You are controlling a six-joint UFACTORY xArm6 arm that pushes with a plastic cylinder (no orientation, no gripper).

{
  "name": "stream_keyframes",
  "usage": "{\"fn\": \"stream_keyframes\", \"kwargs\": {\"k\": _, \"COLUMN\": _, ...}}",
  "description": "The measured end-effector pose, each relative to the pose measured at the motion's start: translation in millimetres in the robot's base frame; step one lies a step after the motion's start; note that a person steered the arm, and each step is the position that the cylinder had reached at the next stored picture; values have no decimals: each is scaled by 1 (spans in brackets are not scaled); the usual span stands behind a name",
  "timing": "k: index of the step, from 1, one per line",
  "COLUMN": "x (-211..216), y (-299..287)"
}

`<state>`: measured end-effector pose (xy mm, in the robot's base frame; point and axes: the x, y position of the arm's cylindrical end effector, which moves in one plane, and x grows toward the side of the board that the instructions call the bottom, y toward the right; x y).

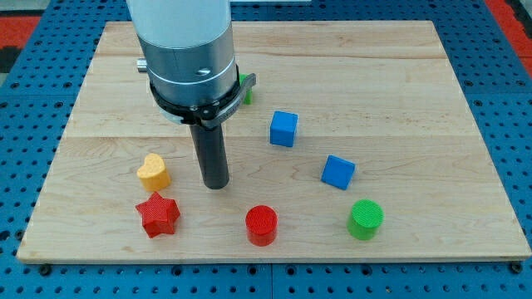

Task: Push the red circle closer to the red star and yellow heart

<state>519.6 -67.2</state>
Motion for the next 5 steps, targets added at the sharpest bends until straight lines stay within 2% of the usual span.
{"fn": "stream_keyframes", "kwargs": {"k": 3, "x": 3, "y": 0}}
{"fn": "stream_keyframes", "kwargs": {"k": 5, "x": 3, "y": 65}}
